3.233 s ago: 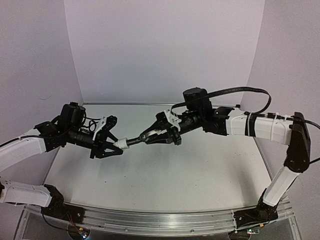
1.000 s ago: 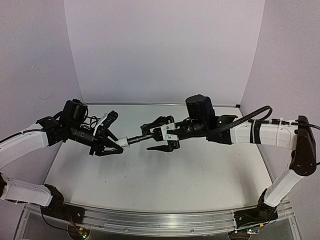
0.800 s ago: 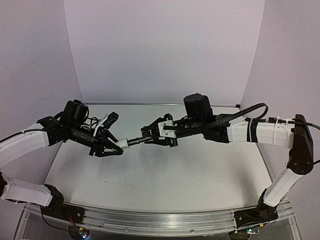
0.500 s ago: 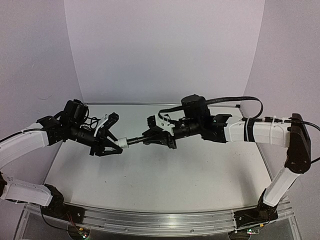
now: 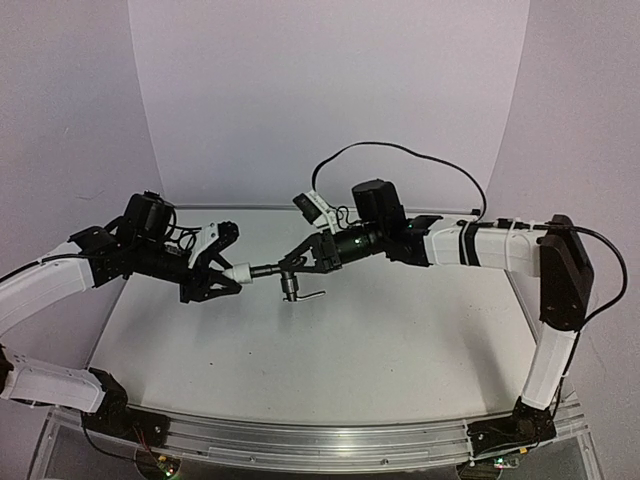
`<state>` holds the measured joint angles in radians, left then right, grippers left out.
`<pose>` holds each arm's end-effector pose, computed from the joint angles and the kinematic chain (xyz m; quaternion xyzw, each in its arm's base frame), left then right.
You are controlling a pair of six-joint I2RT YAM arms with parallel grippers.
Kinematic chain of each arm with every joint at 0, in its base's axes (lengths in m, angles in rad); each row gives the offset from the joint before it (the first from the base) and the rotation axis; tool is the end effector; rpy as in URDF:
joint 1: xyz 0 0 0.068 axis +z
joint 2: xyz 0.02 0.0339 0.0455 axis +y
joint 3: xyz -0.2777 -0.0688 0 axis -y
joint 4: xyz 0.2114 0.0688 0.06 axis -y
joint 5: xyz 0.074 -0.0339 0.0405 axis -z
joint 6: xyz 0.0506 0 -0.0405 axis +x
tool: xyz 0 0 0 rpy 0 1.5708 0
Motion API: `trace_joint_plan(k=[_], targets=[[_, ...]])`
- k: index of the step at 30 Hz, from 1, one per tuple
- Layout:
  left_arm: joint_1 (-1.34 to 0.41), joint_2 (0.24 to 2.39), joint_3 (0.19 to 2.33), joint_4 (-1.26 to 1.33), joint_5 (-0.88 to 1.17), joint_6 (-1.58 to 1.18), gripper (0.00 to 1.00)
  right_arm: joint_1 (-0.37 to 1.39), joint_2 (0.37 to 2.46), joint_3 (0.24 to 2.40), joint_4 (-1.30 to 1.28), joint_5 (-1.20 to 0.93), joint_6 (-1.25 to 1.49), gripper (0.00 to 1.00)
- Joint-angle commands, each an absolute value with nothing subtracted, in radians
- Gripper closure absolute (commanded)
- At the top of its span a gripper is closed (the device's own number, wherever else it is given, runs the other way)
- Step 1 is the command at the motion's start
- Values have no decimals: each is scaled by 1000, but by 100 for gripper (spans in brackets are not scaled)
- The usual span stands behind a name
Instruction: Install the water faucets
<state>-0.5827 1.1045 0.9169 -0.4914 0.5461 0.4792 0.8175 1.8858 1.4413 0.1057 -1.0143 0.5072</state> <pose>0.1569 -0.1349 0.3074 0.5402 0.6903 -0.2645 0.4021 0.2544 0.3341 0.3073 -0.3875 0.6615 0.6232 0.1545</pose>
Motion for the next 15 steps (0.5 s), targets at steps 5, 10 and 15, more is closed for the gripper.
trace_joint_plan(k=[5, 10, 15], targets=[[-571, 1043, 896, -307, 422, 464, 100, 769, 1877, 1501, 163, -1143, 1064, 65], [-571, 1016, 877, -308, 551, 442, 100, 685, 1797, 1446, 137, -1032, 868, 31], [-571, 991, 868, -311, 651, 405, 100, 672, 1660, 1387, 41, -814, 384, 18]])
